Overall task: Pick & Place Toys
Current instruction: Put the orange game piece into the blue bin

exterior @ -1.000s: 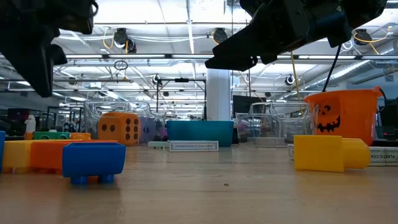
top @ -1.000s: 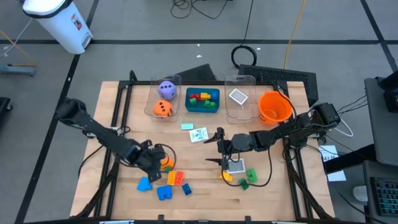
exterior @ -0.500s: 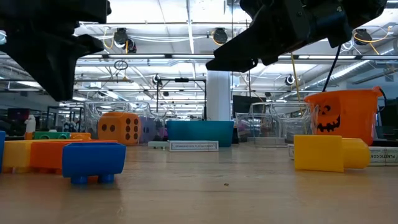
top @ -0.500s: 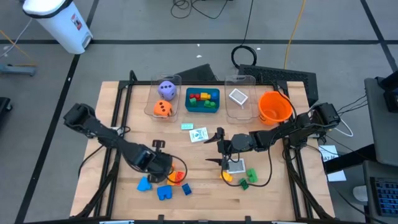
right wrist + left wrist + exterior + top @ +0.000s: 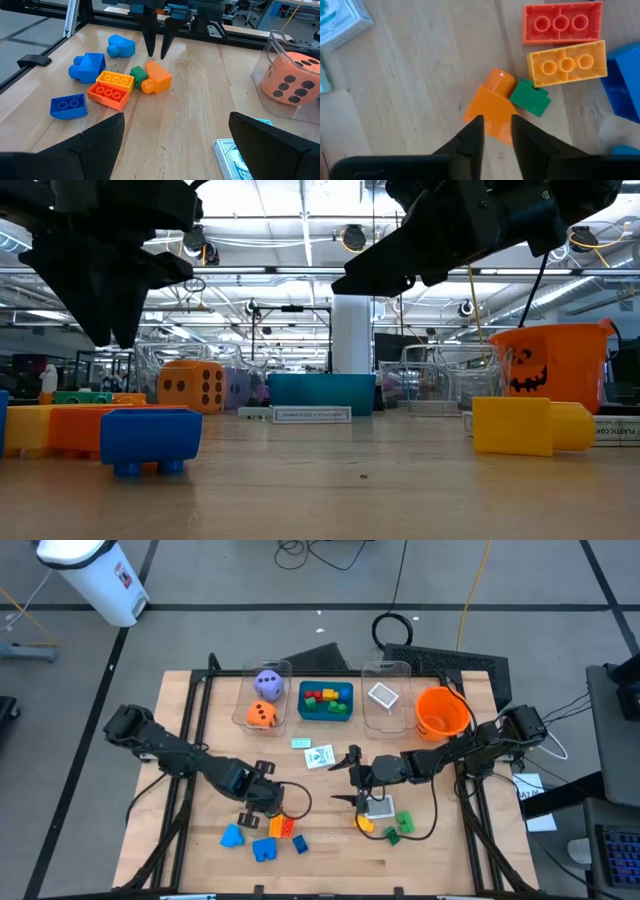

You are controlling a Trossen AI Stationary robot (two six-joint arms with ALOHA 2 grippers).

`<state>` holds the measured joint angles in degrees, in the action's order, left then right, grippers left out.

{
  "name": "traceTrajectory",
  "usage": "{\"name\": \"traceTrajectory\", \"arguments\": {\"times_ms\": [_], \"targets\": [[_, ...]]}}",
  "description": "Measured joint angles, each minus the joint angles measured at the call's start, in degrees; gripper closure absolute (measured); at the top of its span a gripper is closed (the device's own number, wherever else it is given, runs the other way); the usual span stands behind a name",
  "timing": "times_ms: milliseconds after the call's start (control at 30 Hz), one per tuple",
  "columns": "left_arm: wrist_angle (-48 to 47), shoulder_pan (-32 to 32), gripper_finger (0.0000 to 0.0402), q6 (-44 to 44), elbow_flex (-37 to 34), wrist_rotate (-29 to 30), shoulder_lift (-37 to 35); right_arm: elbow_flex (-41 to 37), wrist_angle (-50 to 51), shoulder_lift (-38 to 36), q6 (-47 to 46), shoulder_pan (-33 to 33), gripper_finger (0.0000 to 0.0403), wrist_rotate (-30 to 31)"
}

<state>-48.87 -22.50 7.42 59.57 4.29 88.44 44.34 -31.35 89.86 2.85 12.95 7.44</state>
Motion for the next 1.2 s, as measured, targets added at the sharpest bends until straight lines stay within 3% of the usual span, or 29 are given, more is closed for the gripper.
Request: {"name": "traceTrajectory", "arguments": {"times_ms": [333, 600, 833, 1200], "targets": [[3.6, 0.7, 0.0157, -4.0, -0.1, -0.3, 0.1, 0.0, 1.2, 0.0, 0.0, 0.0, 0.0055, 0.0], [5.8, 0.7, 0.0086, -3.9, -0.2, -1.3, 4.7, 0.0, 1.6, 0.0, 0.0, 0.0, 0.0055, 0.0], [5.7, 0.7, 0.006, -4.7, 0.0, -1.5, 7.6, 0.0, 1.7, 0.0, 0.0, -0.1, 0.0055, 0.0], [0.3, 0.7, 0.0077, -9.2, -0.2, 1.3, 5.7, 0.0, 1.7, 0.0, -0.2, -0.2, 0.0055, 0.0]]}}
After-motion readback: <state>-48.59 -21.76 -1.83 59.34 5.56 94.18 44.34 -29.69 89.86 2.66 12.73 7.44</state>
